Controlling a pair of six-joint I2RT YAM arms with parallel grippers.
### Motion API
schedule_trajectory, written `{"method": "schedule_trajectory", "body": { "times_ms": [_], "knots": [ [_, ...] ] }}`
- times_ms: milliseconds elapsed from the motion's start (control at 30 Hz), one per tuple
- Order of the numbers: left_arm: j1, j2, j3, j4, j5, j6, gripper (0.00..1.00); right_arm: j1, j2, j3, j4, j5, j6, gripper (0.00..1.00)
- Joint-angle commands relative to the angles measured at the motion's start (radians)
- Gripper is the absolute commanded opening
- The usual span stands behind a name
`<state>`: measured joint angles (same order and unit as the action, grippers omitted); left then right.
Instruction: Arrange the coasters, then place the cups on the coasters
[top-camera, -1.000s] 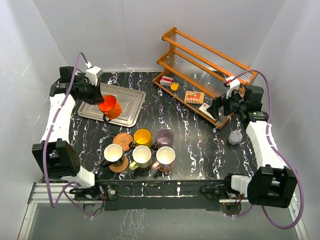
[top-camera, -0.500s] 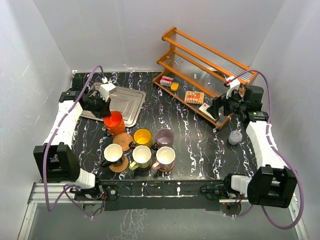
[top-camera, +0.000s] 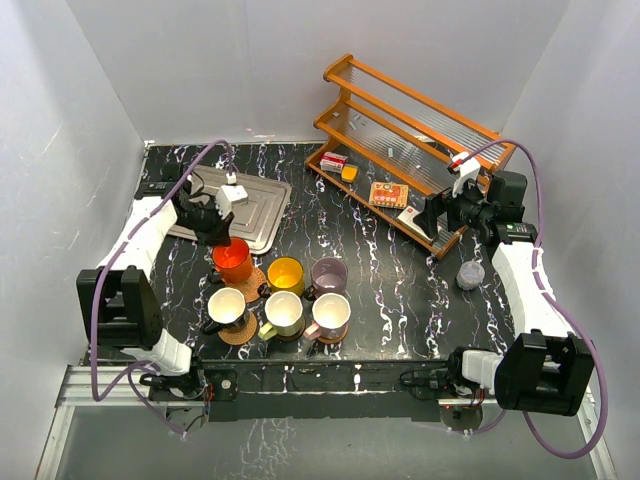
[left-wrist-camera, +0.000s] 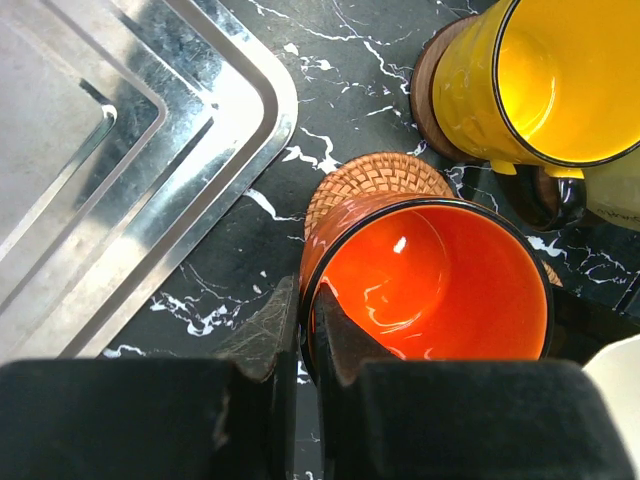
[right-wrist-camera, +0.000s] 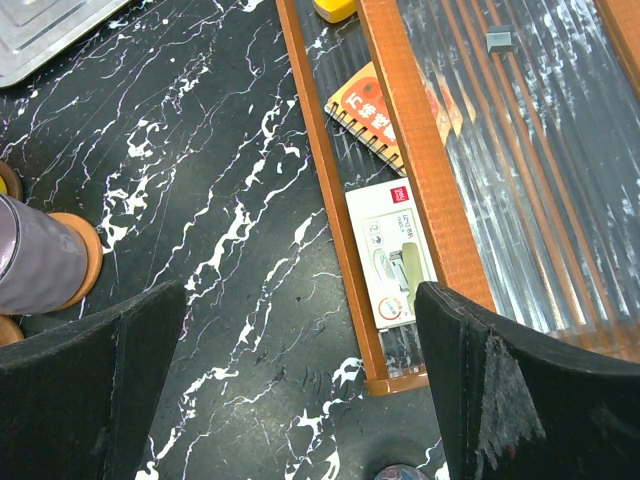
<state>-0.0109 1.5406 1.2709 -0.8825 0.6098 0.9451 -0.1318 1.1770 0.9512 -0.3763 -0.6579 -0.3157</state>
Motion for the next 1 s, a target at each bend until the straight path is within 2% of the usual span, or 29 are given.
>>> {"method": "schedule_trajectory", "body": {
  "times_ms": [0, 467, 967],
  "knots": [
    [-0.015, 0.017, -0.004, -0.025, 0.095, 0.079, 0.0, 0.004, -0.015, 0.001, 0.053, -0.004, -0.003, 0.98],
    [-0.052, 0.079, -0.038, 0.026, 0.095, 0.099, 0.0, 0.003, -0.005, -0.002, 0.056, -0.002, -0.004, 0.98],
    [-0.076, 0.052, -0.083, 0.073, 0.066, 0.062, 0.0, 0.004, 0.006, -0.002, 0.058, -0.003, 0.0, 0.98]
  ]
}}
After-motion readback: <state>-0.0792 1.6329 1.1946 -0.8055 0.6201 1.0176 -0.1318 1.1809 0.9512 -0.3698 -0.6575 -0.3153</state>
